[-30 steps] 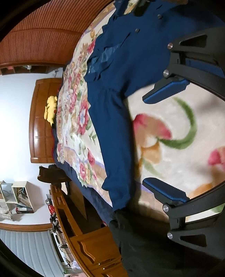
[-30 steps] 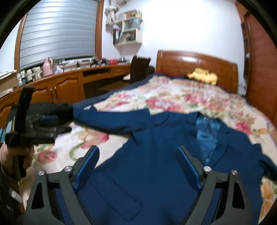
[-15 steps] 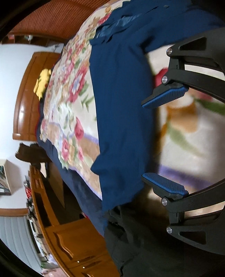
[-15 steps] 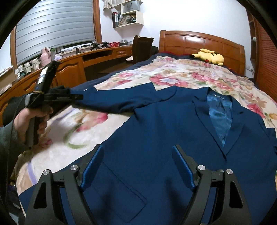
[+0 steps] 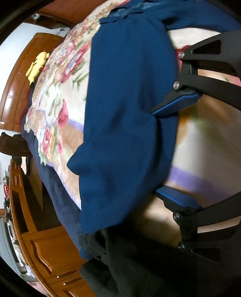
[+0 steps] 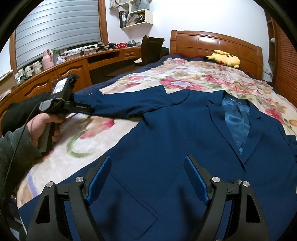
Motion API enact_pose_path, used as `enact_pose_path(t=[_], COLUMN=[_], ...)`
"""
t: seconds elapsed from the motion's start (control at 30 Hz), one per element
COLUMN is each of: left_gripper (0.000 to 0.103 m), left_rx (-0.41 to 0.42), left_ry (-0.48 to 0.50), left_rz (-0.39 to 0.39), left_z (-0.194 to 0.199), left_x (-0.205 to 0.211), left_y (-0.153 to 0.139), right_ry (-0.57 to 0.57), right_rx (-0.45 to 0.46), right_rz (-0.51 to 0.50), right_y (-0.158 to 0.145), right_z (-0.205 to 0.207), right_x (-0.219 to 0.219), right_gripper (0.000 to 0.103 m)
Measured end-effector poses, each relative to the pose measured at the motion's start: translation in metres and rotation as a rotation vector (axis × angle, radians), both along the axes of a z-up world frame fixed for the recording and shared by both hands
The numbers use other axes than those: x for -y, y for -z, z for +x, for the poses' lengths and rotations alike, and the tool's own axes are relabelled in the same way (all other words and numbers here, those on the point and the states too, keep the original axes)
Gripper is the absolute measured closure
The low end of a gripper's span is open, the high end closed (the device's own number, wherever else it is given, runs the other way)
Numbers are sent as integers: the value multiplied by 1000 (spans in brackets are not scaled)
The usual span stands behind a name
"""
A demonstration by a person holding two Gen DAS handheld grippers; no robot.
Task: Fold large clothes
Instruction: 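Move the left tool to the jacket sleeve nearest it and close on the cuff, then lift the sleeve with the left tool and lay it across the jacket front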
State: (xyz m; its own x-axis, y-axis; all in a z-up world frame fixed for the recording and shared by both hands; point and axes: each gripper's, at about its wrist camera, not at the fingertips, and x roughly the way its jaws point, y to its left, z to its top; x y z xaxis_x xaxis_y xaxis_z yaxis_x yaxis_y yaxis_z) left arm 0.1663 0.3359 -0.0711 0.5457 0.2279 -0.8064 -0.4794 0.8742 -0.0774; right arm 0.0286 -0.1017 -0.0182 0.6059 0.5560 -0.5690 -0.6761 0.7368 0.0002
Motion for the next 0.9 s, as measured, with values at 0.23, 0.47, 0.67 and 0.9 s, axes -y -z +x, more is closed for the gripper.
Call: enact_pose_path(t=[0.23, 0.47, 0.67, 0.9], left_gripper=[66, 99, 99, 99], left_rx=[-21, -52, 76, 198], left_ry=[42, 152, 239, 390], left_rz=[-17, 101, 176, 267], left_z=[14, 22, 3, -16], left_x=[3, 37, 86, 175], left_y=[1, -12, -72, -142], right_ry=[5, -5, 10, 50], right_rx=[-3, -13, 8, 34], right_rz=[-6, 37, 52, 67], right_y=[2, -12, -22, -29], right_z=[-2, -12, -22, -28], right_x=[1, 10, 27, 62], right_gripper=[21, 21, 21, 21])
